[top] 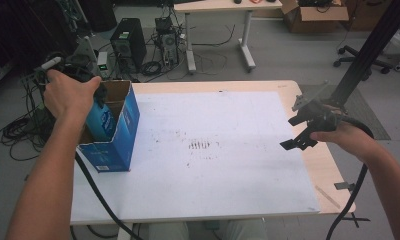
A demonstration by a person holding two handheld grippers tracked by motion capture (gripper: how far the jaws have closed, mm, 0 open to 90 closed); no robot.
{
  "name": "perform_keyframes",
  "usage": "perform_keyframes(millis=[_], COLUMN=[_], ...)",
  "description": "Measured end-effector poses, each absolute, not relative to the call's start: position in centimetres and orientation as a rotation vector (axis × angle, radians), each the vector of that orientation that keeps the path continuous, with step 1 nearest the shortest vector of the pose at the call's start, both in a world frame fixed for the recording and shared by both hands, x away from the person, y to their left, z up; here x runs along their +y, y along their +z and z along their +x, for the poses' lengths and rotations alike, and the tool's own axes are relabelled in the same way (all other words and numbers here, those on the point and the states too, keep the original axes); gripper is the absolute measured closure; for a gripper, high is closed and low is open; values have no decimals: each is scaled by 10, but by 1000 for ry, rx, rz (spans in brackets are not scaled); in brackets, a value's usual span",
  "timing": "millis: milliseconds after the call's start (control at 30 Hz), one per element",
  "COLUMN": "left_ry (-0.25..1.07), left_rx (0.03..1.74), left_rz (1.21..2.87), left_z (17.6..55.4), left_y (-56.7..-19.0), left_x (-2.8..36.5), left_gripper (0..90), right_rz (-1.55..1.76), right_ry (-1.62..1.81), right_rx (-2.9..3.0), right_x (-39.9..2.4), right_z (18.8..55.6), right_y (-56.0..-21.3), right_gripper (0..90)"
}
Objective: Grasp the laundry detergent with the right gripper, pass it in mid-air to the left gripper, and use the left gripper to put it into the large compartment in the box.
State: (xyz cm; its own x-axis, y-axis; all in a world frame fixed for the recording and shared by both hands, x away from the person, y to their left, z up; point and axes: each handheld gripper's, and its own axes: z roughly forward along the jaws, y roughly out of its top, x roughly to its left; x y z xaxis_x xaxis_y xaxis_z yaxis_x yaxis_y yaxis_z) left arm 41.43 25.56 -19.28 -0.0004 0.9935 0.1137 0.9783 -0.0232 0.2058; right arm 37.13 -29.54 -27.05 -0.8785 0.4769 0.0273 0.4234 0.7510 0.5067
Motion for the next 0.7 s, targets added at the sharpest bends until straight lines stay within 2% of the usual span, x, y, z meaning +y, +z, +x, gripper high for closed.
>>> perform_keyframes(millis=[300, 700], left_ry=[395, 394], left_rx=[2145, 2133], left_rz=[2176, 2191], left_z=[416, 419], left_y=[-222, -247], left_x=[255, 254], left_gripper=[379, 379], right_rz=[747, 750], right_ry=[780, 784], right_rx=[2845, 2850], right_x=[-295, -292], right_z=[371, 372], right_y=[-275, -277], right_gripper=[57, 56])
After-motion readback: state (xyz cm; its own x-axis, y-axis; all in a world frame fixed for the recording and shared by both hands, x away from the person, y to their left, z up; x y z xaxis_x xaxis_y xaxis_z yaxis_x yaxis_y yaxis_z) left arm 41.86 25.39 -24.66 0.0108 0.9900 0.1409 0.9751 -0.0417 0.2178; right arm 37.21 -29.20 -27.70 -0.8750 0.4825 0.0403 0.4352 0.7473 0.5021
